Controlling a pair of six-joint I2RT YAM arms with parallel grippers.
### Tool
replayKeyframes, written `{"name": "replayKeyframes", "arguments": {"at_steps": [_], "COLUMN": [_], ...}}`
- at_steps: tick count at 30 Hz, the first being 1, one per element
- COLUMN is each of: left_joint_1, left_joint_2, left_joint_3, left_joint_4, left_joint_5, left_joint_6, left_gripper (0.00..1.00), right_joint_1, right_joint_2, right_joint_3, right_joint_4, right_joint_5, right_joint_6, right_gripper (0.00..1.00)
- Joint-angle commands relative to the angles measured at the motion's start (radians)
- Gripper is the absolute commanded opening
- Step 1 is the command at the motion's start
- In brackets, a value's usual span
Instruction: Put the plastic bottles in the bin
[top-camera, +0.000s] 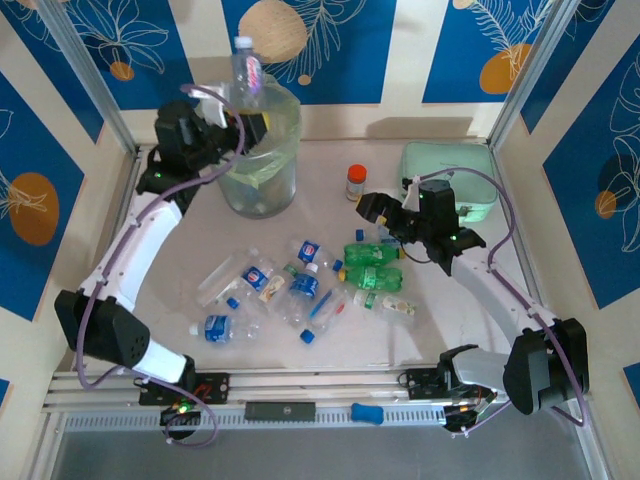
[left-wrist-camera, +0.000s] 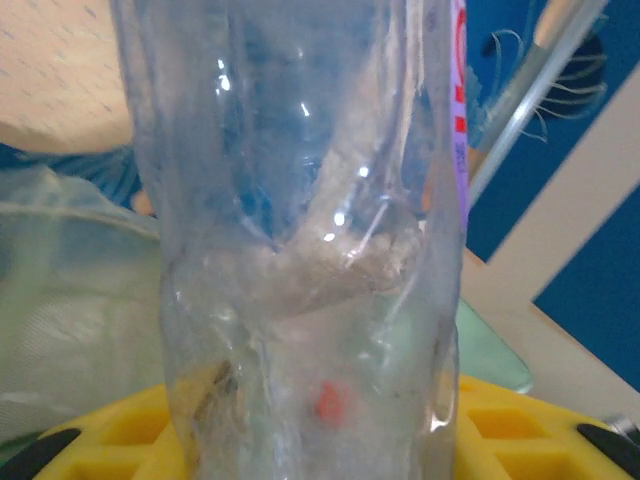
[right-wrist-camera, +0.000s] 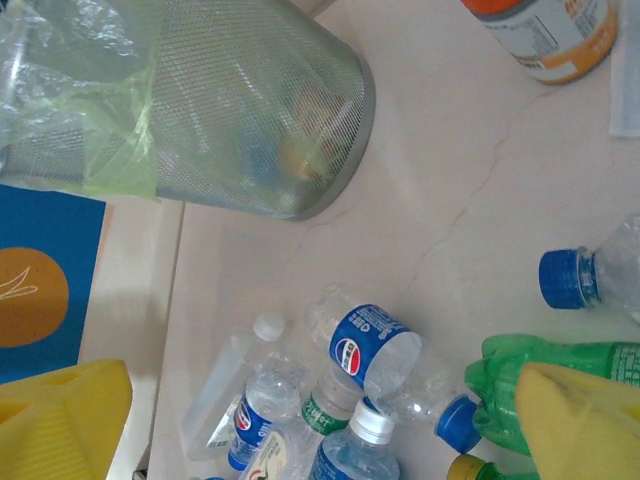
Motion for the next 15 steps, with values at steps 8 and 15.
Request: {"name": "replayKeyframes", "arguments": {"at_steps": [8, 15], "left_joint_1": [0.074, 0.075], "left_joint_2": [0.234, 0.381], "left_joint_3": [0.351, 0.504], "left_joint_4": [-0.381, -0.618], "left_joint_5": [-0.100, -0.181], "left_joint_6": [0.224, 0.334], "left_gripper": [0.43, 0.45], "right_joint_1": [-0.001, -0.003], "right_joint_2": [-0.017, -0.027], "right_joint_3": [-0.025, -0.037], "right_joint_4": [-0.020, -0.029], "right_joint_5": [0.003, 0.010], "right_joint_6": [-0.041, -0.042], "right_gripper": [0.99, 0.99]}}
